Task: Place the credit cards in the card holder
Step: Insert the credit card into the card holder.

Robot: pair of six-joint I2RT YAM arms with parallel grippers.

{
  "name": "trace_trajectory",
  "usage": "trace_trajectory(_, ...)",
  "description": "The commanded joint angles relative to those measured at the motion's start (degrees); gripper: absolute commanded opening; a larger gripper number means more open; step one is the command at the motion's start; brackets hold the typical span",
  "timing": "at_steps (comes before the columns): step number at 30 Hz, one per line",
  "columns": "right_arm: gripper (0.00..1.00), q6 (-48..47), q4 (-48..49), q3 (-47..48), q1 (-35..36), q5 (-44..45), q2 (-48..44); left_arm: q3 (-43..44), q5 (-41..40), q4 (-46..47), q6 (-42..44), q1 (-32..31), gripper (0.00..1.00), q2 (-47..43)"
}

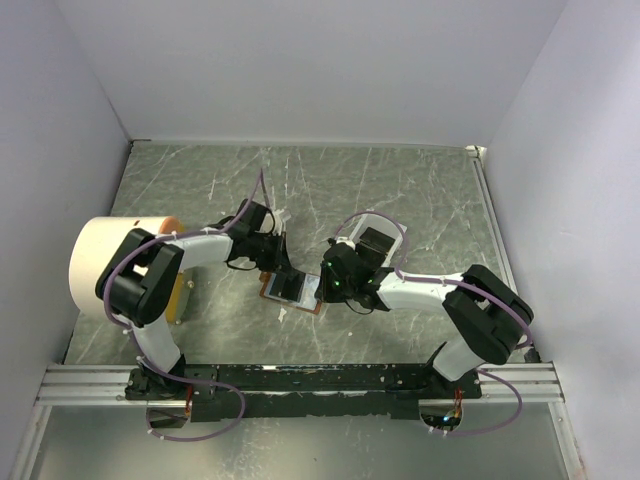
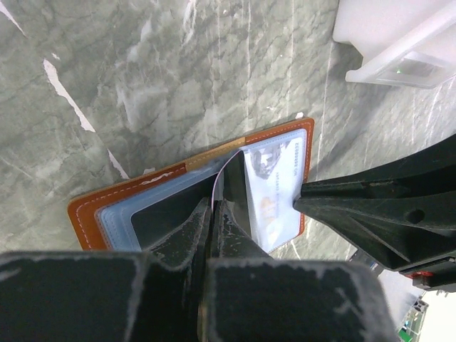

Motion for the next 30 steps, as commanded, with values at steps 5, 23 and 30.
trace_trajectory(5, 0.11, 0.56, -0.86, -0.73, 0.27, 0.09, 1.38, -4.09, -1.45, 2.64, -0.53, -1.23, 0.09, -1.0)
trace_trajectory(23, 0.11, 0.96, -0.85, -0.25, 0.29, 0.49, 0.54, -0.18, -2.37, -3.49, -0.55, -1.51, 0.1, -0.16)
trace_trajectory(30, 0.11, 0.66, -0.64, -0.18, 0.27, 0.41, 1.25, 1.44, 0.33, -7.85, 2.48, -1.51, 0.07, 2.92)
